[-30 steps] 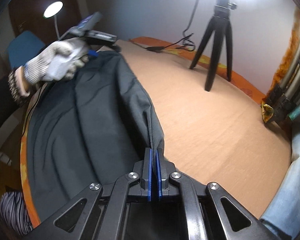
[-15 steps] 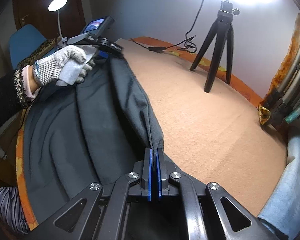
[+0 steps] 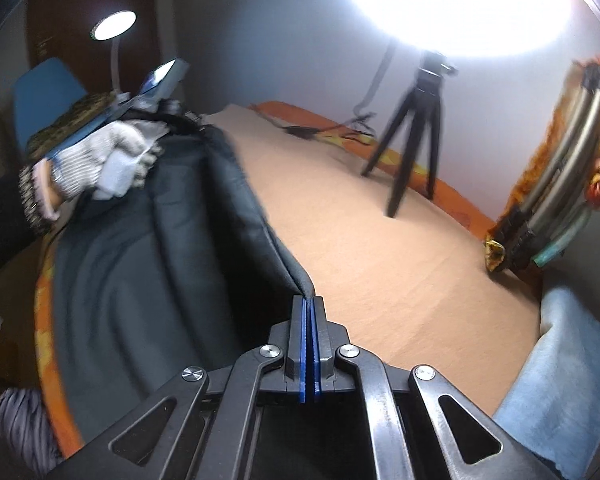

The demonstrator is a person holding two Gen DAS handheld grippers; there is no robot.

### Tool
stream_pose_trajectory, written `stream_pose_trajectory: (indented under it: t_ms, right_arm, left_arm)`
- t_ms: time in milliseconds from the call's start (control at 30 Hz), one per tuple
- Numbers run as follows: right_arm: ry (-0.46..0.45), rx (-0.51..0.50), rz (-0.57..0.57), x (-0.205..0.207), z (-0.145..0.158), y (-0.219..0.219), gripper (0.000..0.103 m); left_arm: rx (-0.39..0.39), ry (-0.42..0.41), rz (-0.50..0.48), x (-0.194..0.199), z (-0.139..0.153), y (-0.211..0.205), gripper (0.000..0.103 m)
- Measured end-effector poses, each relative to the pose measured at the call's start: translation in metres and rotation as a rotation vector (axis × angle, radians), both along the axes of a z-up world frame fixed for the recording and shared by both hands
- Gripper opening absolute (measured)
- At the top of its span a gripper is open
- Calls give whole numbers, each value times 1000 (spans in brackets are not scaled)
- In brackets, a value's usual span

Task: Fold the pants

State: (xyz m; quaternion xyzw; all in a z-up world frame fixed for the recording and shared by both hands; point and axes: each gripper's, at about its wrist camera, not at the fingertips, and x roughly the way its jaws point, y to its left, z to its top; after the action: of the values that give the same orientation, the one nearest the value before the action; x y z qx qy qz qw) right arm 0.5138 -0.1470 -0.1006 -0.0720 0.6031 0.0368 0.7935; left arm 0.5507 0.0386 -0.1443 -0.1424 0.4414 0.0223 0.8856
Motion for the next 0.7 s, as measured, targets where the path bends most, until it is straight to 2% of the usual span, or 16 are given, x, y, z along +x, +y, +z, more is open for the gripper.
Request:
stream_pose_trajectory:
  t_ms: [67,167,233,300,367,433,467,567,633,700]
  right_arm:
    - [23,13,45,-12,3,16,0]
    - [62,43,77,-27,4,34,0]
    - [89,76,91,-37,3,45,0]
    - [114,60,135,-48,-1,59,0]
    - [158,93,152,-56,-9,68,0]
    - [192,96,179,-63,-16,78,0]
    - [200,91,196,-65,-18,82,0]
    - [213,98,219,-74,-19,93,0]
    - [211,95,223,-75,-19,95,0]
    - [206,93,224,-76,-16,92,0]
  left_arm:
    - [21,-8,-10,-13,5,7,2]
    - [-44,-8,8,-28,8,21,2]
    - [-73,-8,-15,-35,13,23,2]
    - [-92,7,-41,-37,16,17,3]
    - [-104,29,-73,-35,19,8,15]
    - [-90,46,-86,-32,21,-3,53]
    - [-88,51,-90,-29,20,-9,56]
    - [-71,106,-93,-21,11,-23,57]
    - [-39,159,-58,-10,-1,-29,57]
    - [-38,188,-28,-3,-11,-30,57]
